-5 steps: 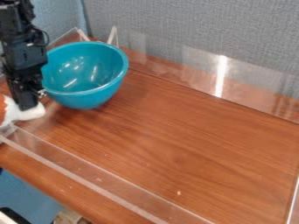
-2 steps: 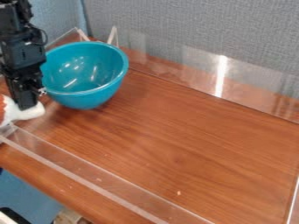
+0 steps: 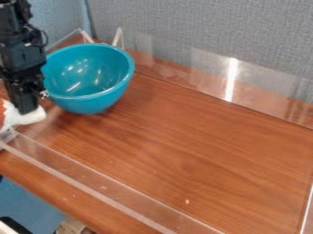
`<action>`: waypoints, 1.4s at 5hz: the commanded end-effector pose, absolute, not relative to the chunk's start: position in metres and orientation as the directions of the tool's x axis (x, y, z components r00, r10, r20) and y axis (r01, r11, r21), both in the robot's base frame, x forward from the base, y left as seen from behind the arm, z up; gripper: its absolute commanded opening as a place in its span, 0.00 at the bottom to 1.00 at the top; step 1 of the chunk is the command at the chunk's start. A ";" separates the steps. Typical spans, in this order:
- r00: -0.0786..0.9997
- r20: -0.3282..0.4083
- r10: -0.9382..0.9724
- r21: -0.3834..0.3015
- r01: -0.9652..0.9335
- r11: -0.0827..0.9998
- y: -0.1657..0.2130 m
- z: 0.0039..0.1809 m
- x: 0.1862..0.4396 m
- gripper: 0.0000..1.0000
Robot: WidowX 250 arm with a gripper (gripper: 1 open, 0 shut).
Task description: Put the mushroom in the blue bowl
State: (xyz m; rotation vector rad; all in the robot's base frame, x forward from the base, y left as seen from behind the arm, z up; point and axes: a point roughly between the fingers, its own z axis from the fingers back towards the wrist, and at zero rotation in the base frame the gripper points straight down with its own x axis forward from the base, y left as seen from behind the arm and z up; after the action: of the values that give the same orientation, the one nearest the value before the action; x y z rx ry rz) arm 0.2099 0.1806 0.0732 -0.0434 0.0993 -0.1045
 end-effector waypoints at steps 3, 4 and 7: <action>0.997 -0.062 -0.044 -0.015 0.043 0.999 0.183 0.088 0.211 0.00; 0.998 -0.061 -0.029 -0.015 0.028 0.999 0.183 0.089 0.210 0.00; 0.998 -0.057 0.017 -0.016 -0.017 1.000 0.184 0.094 0.208 0.00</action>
State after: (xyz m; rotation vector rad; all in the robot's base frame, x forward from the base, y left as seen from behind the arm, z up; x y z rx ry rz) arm 0.2077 0.1776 0.0740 -0.0610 0.1107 -0.0053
